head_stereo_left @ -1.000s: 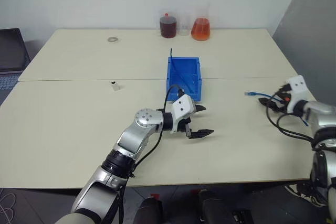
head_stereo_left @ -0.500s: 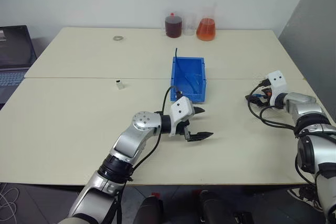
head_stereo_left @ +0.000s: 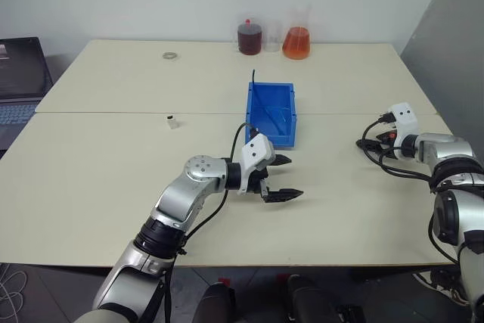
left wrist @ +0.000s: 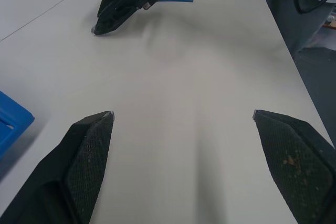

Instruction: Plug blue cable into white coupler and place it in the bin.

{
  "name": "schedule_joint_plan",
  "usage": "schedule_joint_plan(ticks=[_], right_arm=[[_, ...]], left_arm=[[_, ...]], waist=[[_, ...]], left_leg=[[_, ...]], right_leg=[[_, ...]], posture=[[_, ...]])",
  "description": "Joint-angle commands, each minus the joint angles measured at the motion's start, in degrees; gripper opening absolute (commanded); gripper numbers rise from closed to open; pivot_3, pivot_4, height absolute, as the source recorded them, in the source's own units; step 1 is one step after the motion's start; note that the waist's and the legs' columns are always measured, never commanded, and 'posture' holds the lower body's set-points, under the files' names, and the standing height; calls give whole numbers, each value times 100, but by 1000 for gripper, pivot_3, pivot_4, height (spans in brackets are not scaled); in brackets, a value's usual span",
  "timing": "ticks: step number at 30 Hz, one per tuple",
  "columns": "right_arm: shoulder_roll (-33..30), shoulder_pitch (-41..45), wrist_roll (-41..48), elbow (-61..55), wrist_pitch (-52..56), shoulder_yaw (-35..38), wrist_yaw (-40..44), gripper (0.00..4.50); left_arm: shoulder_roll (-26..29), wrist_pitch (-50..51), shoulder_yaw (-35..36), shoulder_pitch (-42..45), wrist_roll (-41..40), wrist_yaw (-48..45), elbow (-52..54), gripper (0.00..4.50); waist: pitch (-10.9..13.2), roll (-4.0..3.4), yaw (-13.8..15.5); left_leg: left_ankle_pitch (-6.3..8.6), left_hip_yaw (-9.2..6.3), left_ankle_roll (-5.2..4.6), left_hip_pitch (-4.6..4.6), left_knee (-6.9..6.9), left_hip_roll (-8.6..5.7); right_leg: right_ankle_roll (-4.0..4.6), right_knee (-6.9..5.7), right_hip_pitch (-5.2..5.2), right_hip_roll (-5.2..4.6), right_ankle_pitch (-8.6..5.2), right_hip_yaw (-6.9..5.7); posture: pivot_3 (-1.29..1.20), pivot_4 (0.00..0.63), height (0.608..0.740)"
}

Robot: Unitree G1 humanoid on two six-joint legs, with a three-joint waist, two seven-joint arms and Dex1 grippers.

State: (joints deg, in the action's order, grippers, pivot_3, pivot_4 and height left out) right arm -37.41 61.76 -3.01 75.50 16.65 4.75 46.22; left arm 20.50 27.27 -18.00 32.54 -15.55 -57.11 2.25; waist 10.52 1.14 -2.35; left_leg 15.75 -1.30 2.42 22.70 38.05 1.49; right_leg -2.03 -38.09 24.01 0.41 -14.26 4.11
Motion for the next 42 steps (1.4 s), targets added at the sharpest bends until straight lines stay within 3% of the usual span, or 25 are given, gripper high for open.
schedule_joint_plan(ticks=[1, 8, 12, 25, 27, 36, 41, 42], right_arm=[[-56, -63, -21, 17, 27, -9, 232, 2718], [-124, -115, -50, -2, 0, -26, 356, 874], [-168, -157, -50, -20, -18, -33, 440, 132], [-312, -320, -54, -230, -421, -80, 744, 139], [-363, -321, 6, -291, -396, -56, 975, 841], [-718, -789, -19, -620, -464, -161, 1290, 2873], [-753, -958, -31, -617, -475, -182, 1254, 2873], [-731, -948, 2, -604, -409, -150, 1231, 2707]], left_arm=[[-66, -128, 90, 193, -31, 4, 4, 4500], [-93, -204, 77, 217, -14, 5, -70, 4500], [-98, -213, 70, 225, -25, -8, -84, 4500], [-146, -451, 56, 238, 96, 75, -182, 4500], [-153, -482, 54, 233, 103, 63, -201, 4500], [-196, -536, 28, 190, 117, 9, -192, 4500], [-236, -572, -21, 228, 128, -40, -256, 4500], [-246, -577, -24, 241, 130, -45, -273, 4500]], waist=[[0, 0, 0], [0, 0, 0], [0, 0, 0], [-1, -1, 5], [-1, -1, 3], [-1, -2, 35], [-1, -2, 47], [-1, -2, 47]], left_leg=[[0, 0, 0, 0, 0, 0], [0, 1, 0, -1, 0, 0], [0, 1, 0, -1, 1, 0], [0, 0, 1, -1, 4, -1], [0, 0, 1, -1, 4, -1], [0, 0, 1, -1, 7, -3], [0, -1, 1, -2, 9, -3], [0, 0, 1, -7, 9, -3]], right_leg=[[0, 0, 0, 0, 0, 0], [1, -2, 0, 0, 0, 1], [1, -2, 0, 0, 1, 1], [1, -3, -3, -1, 1, 0], [1, -3, -2, -1, 1, 0], [1, -4, -2, -2, 2, 1], [1, -4, -6, -2, 2, -1], [1, -4, -10, -2, 2, 0]], posture=[[0, 150, 740], [0, 150, 740], [0, 150, 740], [0, 150, 740], [0, 150, 740], [0, 150, 740], [0, 150, 740], [0, 150, 740]])
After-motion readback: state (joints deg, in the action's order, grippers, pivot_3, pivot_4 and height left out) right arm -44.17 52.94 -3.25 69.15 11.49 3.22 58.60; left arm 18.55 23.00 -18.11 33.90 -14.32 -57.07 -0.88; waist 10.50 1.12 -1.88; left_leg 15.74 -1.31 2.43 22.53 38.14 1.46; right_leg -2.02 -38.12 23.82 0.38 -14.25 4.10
